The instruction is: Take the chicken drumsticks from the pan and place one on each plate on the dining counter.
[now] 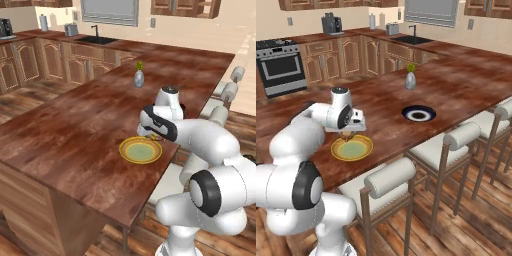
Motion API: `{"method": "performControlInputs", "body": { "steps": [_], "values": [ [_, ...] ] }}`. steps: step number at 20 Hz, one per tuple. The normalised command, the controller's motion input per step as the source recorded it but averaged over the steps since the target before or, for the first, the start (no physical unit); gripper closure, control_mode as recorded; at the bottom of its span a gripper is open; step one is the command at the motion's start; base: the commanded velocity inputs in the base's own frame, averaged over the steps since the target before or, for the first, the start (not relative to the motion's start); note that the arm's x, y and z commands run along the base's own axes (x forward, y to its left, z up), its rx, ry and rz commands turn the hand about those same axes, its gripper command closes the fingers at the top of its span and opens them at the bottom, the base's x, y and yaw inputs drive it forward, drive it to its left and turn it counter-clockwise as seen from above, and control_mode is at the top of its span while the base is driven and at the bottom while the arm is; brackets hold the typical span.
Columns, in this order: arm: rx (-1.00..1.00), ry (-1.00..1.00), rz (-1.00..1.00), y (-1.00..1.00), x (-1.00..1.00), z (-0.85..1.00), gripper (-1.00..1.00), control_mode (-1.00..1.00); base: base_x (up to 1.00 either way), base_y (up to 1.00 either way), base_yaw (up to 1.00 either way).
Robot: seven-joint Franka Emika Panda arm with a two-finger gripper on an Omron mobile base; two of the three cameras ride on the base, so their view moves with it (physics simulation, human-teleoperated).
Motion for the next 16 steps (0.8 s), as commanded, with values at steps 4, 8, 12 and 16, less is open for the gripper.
{"method": "performControlInputs", "body": {
  "steps": [4, 8, 12, 16],
  "values": [
    [-0.16, 0.0, 0.0, 0.11, 0.34, -0.44, 1.0, -1.0, 0.0, 0.0, 0.0],
    [-0.13, 0.0, -0.01, 0.15, 0.4, -0.51, 1.0, -1.0, 0.0, 0.0, 0.0],
    [-0.01, 0.0, -0.05, 0.15, 0.06, -0.43, 1.0, -1.0, 0.0, 0.0, 0.0],
    [0.0, 0.0, -0.09, 0.08, 0.0, -0.41, 1.0, -1.0, 0.0, 0.0, 0.0]
  ]
}}
